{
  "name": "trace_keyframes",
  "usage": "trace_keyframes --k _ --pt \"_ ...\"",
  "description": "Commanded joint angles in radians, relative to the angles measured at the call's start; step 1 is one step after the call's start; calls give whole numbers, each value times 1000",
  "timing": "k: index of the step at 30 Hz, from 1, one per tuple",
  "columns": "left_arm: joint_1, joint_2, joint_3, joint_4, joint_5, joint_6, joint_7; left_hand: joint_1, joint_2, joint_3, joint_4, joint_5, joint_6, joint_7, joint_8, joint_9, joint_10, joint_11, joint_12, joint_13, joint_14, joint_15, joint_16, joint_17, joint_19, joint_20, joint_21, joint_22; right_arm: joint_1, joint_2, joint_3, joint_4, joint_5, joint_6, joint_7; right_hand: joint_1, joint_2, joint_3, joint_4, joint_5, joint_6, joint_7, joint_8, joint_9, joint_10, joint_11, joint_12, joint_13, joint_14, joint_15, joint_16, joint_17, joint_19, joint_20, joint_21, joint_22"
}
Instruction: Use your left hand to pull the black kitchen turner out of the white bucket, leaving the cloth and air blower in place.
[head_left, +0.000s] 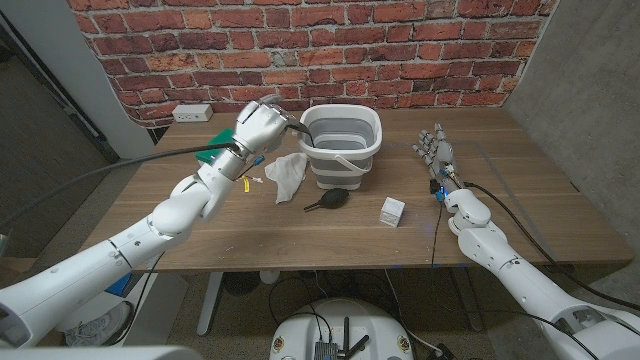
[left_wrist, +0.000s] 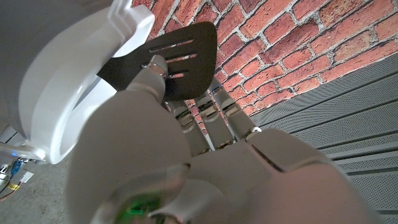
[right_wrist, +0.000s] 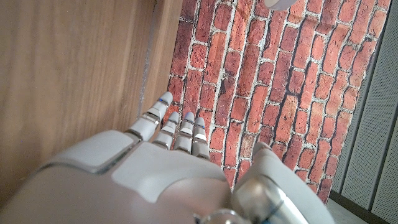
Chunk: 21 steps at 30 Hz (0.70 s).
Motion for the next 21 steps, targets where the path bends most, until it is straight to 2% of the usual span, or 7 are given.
trace_keyframes --k 1,21 --pt "-65 -31 37 42 42 -9 20 7 2 8 -3 0 19 23 4 14 2 -1 -2 3 7 -96 -4 2 10 -153 1 3 -3 -2 6 7 8 7 11 0 30 4 4 5 11 0 3 5 7 4 0 -1 6 -12 7 0 9 1 0 3" --pt "-173 -90 102 127 65 -22 81 8 5 13 -1 0 19 23 5 15 -2 -1 -5 5 -1 -96 -10 1 7 -153 -2 4 4 7 7 35 17 21 30 0 30 5 5 4 12 0 3 5 7 3 0 -1 7 -12 8 -4 10 1 -1 3"
